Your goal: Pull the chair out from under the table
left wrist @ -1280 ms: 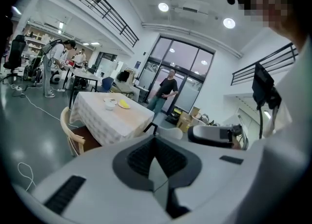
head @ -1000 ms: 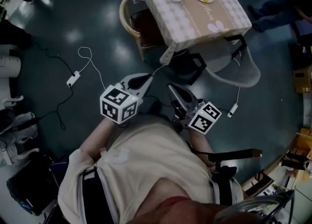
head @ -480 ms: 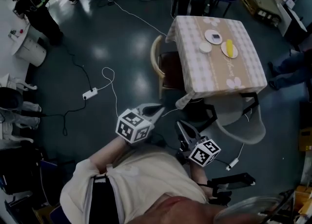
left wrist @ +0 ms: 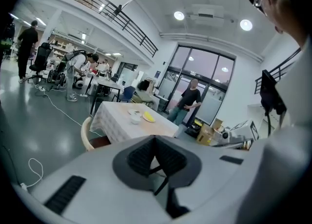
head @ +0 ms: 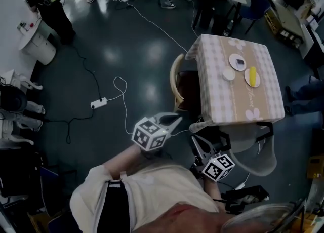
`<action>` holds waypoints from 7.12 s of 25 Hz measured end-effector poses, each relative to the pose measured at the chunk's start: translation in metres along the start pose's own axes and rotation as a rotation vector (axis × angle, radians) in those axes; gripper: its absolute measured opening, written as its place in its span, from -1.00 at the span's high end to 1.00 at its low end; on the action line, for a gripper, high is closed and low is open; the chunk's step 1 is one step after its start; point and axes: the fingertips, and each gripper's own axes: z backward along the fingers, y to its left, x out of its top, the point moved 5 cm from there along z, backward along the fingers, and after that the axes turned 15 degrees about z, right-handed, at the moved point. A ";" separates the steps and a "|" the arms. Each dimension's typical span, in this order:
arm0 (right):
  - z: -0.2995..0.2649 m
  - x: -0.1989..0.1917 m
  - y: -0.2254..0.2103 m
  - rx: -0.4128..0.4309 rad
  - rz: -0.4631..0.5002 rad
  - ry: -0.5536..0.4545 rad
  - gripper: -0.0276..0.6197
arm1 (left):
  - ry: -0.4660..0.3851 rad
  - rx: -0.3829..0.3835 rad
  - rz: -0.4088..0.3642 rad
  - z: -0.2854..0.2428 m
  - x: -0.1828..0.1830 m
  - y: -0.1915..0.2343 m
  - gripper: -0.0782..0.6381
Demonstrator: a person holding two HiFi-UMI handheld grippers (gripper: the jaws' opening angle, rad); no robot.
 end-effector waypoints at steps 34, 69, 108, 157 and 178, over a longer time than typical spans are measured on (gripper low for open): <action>-0.088 0.092 -0.108 0.008 -0.002 0.032 0.89 | -0.001 0.218 0.045 -0.086 0.108 0.116 0.78; -0.124 0.115 -0.188 0.075 -0.050 0.089 0.89 | 0.067 0.679 0.153 -0.186 0.098 0.283 0.78; -0.117 0.079 -0.201 -0.142 -0.106 0.222 0.89 | 0.452 0.667 0.591 -0.275 -0.007 0.407 0.20; -0.158 0.087 -0.181 -0.078 -0.038 0.259 0.89 | 0.435 0.743 0.786 -0.215 -0.016 0.441 0.53; -0.213 0.087 -0.164 0.070 0.011 0.329 0.89 | 0.393 0.781 0.821 -0.150 -0.019 0.474 0.52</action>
